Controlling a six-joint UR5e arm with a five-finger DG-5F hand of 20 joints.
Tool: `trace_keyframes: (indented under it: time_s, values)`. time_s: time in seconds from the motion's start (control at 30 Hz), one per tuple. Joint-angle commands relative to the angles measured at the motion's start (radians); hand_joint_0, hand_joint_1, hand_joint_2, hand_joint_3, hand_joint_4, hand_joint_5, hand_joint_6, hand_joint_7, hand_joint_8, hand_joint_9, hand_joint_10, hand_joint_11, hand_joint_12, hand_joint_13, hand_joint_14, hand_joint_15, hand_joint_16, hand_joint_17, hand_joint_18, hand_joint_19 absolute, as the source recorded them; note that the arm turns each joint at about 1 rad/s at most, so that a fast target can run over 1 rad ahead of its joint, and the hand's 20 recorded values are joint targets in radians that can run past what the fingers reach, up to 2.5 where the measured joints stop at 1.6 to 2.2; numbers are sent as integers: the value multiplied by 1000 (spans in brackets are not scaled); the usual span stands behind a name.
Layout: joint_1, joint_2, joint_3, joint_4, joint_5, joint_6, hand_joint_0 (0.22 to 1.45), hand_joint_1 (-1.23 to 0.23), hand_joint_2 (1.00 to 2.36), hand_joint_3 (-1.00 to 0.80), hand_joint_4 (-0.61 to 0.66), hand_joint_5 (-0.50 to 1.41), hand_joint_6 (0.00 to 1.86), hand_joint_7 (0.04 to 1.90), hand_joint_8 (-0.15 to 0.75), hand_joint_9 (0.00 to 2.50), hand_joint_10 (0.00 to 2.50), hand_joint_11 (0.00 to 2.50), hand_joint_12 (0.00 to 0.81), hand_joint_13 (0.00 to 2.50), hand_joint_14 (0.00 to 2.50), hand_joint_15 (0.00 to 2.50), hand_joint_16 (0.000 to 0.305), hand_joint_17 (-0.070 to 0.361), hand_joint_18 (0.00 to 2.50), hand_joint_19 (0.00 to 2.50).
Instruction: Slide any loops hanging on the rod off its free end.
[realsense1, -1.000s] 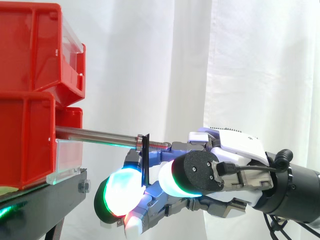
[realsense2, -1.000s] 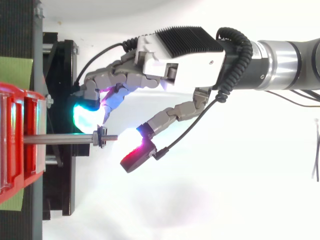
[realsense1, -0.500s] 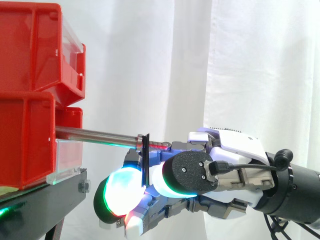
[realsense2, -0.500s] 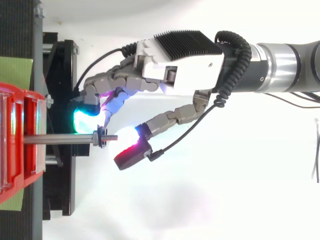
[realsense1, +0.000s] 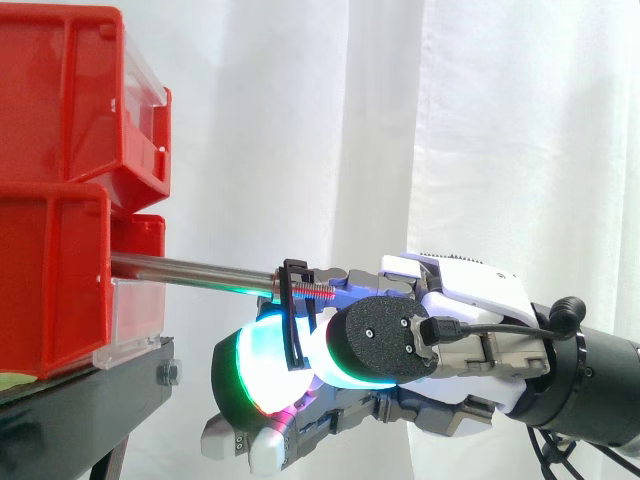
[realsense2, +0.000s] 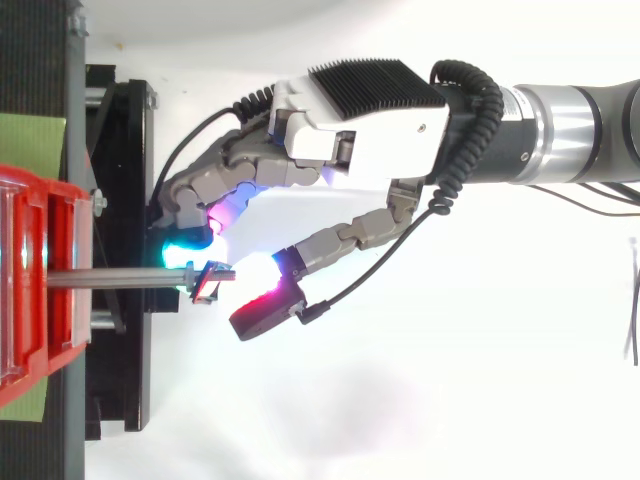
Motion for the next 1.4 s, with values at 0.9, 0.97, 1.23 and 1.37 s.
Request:
trace_keyframes:
  time_s: [0.9,0.97,1.23,1.37]
  values:
    - [-14,109,-11,-313,-69,0,563,-642,1029,-91,86,-184,882,1422,336,798,7,222,307,711,1,25,46,103,708,240]
    - [-17,121,-11,-342,-66,0,562,-641,1030,-89,90,-184,881,1423,335,798,7,226,306,712,0,24,46,103,709,236]
    - [-25,169,-12,-503,-66,2,565,-642,1029,-100,90,-184,880,1417,334,800,7,220,307,714,1,25,46,102,710,232]
    - [-29,184,-11,-558,-52,34,573,-674,1028,-119,95,-186,877,1415,335,796,7,224,308,714,0,25,45,102,711,236]
